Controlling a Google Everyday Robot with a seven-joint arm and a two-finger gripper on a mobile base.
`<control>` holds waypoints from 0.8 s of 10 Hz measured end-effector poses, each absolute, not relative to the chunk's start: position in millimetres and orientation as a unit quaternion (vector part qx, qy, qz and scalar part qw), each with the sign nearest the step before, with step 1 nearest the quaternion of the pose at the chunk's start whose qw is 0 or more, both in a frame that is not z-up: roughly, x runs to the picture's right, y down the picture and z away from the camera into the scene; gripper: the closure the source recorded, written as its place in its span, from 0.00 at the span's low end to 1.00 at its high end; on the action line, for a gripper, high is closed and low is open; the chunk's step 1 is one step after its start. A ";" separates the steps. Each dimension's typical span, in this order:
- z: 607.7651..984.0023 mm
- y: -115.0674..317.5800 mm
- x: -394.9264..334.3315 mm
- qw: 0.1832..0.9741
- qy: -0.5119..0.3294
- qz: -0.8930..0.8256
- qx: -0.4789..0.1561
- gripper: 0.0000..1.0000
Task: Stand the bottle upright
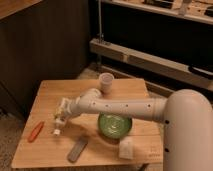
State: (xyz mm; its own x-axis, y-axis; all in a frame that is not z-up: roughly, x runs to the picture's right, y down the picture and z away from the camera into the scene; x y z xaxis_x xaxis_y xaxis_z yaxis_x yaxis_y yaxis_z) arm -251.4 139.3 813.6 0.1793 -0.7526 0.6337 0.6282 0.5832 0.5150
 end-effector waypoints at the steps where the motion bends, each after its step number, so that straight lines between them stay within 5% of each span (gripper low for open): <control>1: 816.9 138.9 -249.2 0.782 -0.468 -0.407 0.059 0.88; 8: 856.4 74.1 -222.4 0.849 -0.523 -0.068 0.047 0.88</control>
